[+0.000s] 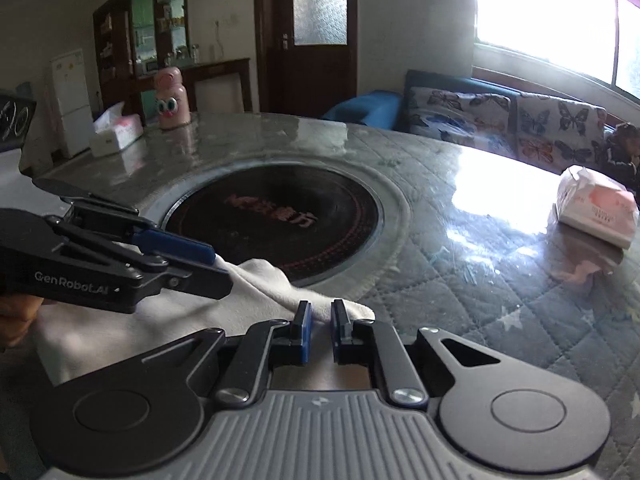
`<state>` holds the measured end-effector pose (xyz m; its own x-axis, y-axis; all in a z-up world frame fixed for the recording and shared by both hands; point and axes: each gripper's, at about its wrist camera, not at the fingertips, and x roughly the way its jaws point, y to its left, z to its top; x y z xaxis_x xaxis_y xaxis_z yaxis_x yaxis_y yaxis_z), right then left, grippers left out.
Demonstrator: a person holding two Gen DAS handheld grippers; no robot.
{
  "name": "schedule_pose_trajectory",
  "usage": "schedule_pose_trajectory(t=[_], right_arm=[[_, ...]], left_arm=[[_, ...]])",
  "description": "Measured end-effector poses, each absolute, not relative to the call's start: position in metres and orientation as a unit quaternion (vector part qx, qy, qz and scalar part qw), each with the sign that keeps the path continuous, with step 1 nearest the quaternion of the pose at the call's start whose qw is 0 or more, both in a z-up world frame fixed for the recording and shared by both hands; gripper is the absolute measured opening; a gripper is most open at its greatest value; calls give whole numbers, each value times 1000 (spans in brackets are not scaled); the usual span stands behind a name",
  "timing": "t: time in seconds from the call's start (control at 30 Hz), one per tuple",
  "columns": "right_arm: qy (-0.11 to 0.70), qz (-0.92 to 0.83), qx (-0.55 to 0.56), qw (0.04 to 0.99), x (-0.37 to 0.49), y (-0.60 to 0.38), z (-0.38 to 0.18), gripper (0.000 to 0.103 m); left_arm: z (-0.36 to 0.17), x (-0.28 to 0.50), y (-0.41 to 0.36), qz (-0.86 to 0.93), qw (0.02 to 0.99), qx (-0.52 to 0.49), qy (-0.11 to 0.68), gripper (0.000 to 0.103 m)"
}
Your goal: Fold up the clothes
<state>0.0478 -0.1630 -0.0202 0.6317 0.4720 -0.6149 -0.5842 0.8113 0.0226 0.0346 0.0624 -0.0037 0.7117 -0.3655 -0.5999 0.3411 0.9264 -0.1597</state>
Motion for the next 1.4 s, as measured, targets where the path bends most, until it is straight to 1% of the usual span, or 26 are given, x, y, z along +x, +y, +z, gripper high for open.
schedule_pose_trajectory(t=[0.27,0.43,0.53,0.7,0.93,1.13,1.27,1.4], right_arm=[[299,297,-98,901,33,-165,-10,10],[290,323,-114,894,2,-164,0,11],[287,336,-123,889,-16,-163,1,18],[280,350,-130,884,-41,-161,-3,19],[276,355,-131,884,-68,-163,-10,19],[280,346,-137,885,-80,-171,-17,19],[279,325,-120,895,-85,-187,-12,19],[284,301,-104,904,-84,-204,-11,20]], left_arm=[[-5,41,57,-188,926,-21,327,34],[-2,40,55,-189,927,-22,323,34],[7,26,56,-195,929,-17,314,34],[12,-8,60,-202,930,-11,306,35],[-4,-57,59,-192,931,1,309,34],[-15,-67,68,-170,935,-8,310,33],[-9,-72,71,-164,940,-6,299,33],[-16,-72,74,-160,938,-9,307,34]])
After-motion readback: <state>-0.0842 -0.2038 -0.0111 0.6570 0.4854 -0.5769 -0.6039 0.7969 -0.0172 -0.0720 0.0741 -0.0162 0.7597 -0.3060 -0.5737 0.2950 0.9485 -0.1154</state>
